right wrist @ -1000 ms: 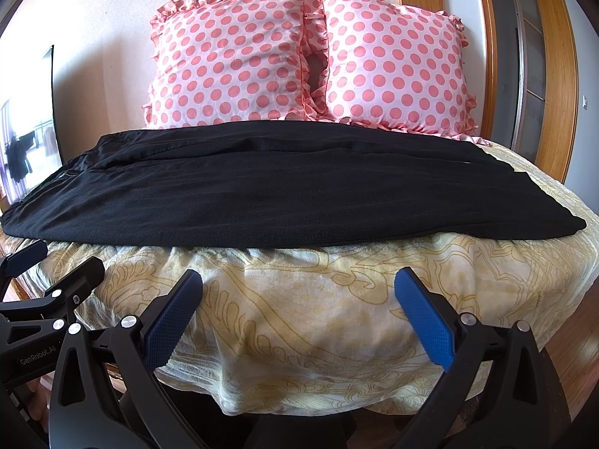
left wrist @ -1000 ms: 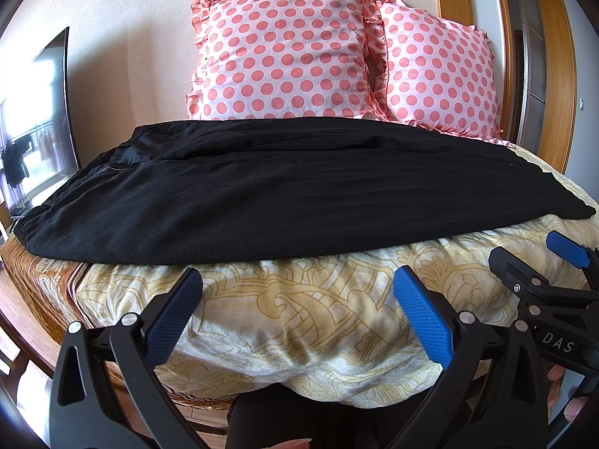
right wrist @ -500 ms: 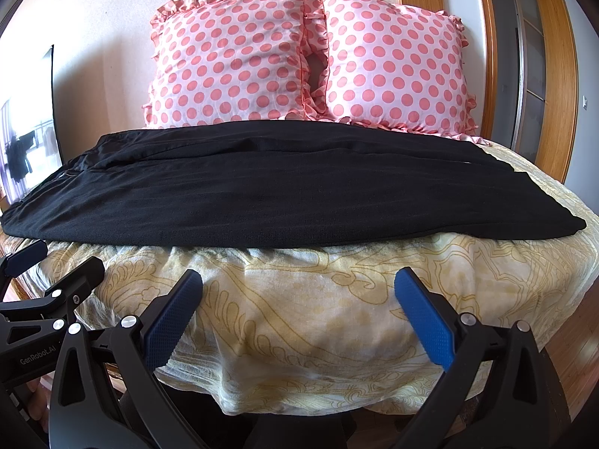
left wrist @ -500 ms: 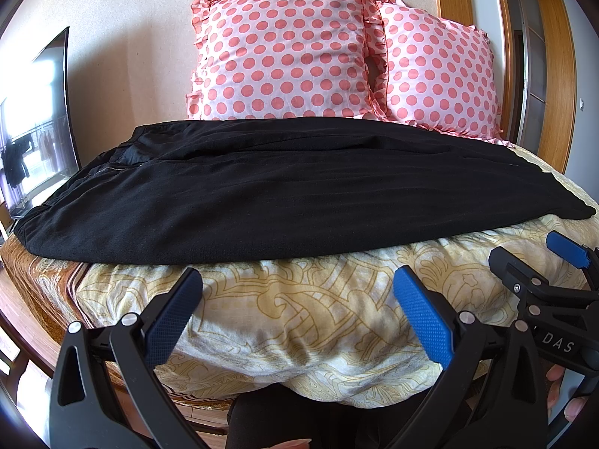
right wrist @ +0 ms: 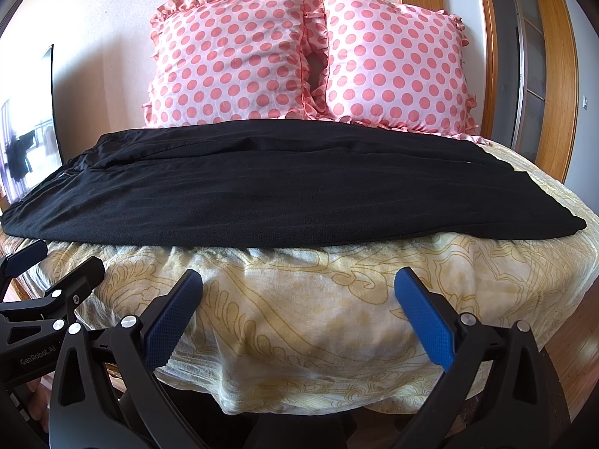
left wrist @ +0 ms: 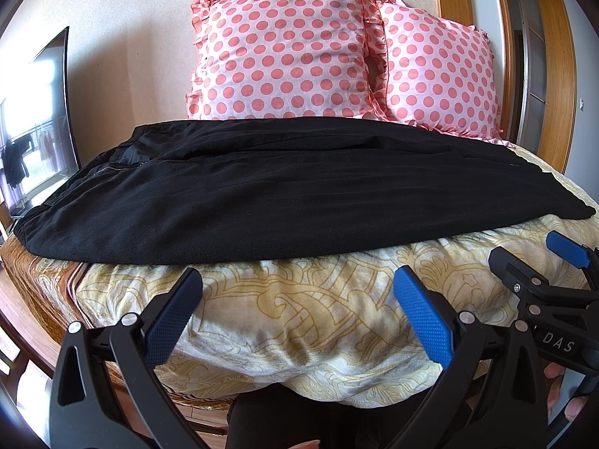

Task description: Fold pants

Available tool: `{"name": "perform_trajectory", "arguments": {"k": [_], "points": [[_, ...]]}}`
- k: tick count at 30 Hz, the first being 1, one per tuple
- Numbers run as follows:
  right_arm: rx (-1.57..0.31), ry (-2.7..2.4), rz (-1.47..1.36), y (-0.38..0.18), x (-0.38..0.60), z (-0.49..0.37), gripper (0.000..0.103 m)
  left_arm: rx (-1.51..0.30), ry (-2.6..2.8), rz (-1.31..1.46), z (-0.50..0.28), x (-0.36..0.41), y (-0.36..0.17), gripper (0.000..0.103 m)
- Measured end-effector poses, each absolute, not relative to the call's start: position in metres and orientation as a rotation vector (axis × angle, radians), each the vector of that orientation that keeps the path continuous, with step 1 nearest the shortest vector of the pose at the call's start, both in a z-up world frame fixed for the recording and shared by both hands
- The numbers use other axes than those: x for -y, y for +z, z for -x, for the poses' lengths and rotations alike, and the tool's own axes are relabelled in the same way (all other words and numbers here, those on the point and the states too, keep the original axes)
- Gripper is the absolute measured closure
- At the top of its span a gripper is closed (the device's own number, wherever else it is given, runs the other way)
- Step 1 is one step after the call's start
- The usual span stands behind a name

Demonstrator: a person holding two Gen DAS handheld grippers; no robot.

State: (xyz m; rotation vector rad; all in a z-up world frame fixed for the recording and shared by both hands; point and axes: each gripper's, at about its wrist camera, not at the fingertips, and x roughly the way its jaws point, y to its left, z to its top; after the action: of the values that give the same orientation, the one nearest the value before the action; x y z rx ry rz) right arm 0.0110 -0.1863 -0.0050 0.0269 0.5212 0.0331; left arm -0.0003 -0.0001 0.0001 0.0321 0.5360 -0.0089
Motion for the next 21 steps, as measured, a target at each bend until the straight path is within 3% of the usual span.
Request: {"name": "perform_trajectory", "arguments": {"k": [14,21], "points": [[-0.582,0.116,-0.049,-0.001,0.199,-0.024,0.001,-0.542,-0.071,-0.042,0.004,-0.007,0.008,0.002],[-0.447,0.058,-0.242,0.066,0.287,-0.029,0.001,-0.361,-0.103,-0.057,0.017,-0.021,0.058,0.002]]}}
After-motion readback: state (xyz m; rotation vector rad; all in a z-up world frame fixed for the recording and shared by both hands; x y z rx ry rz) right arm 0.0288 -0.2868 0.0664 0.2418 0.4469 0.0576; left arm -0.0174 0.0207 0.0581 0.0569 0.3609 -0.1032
